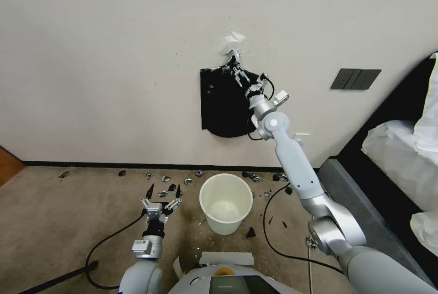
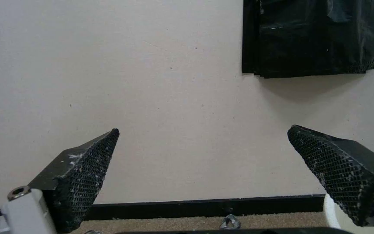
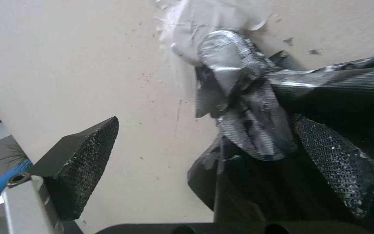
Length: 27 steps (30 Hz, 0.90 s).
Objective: Place a trash bag onto the trash bin.
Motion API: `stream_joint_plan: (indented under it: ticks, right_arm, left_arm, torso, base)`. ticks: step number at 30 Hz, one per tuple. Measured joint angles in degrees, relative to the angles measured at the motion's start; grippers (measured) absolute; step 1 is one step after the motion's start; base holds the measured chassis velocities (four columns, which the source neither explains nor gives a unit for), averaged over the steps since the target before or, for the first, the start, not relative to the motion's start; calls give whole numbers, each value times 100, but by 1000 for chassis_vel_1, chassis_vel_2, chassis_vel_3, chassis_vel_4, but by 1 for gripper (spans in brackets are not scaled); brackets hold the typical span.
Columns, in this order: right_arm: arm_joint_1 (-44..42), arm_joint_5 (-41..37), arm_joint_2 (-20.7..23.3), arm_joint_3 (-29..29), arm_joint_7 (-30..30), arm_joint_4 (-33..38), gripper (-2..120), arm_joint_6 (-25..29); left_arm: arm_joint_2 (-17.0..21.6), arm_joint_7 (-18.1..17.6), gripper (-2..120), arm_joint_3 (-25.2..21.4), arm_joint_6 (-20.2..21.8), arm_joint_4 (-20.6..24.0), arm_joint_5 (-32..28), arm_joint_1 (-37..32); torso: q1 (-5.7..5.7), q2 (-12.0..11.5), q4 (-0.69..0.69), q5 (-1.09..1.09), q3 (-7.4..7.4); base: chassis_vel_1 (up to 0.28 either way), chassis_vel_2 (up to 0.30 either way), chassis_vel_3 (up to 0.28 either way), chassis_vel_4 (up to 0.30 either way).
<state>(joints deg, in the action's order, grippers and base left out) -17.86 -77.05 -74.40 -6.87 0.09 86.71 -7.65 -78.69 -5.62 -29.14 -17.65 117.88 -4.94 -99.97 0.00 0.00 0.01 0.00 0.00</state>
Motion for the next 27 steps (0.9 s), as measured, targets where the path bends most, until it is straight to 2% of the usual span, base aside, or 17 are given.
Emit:
stream_joint_plan:
  ticks: [11,21,27]
  right_arm:
    - [43,-29,-19,32,-169,-60,100,-18]
    - [178,-69,-205,-62,-311,-445,100,-55]
    - [266,-74,-284,-57,-408,-496,89,-85]
  left_arm:
    - [23,0,100,12,-2,-19,-43,20]
    - [77,-3,100,7,1,-37,-93,42]
    - [55,-6,100,3,2,-13,-111,13]
  torso:
    - [0,0,-1,0,0]
    - [0,0,-1,0,0]
    - [0,0,-1,0,0]
  base:
    - [0,0,0,0]
    - [0,0,0,0]
    - [0,0,0,0]
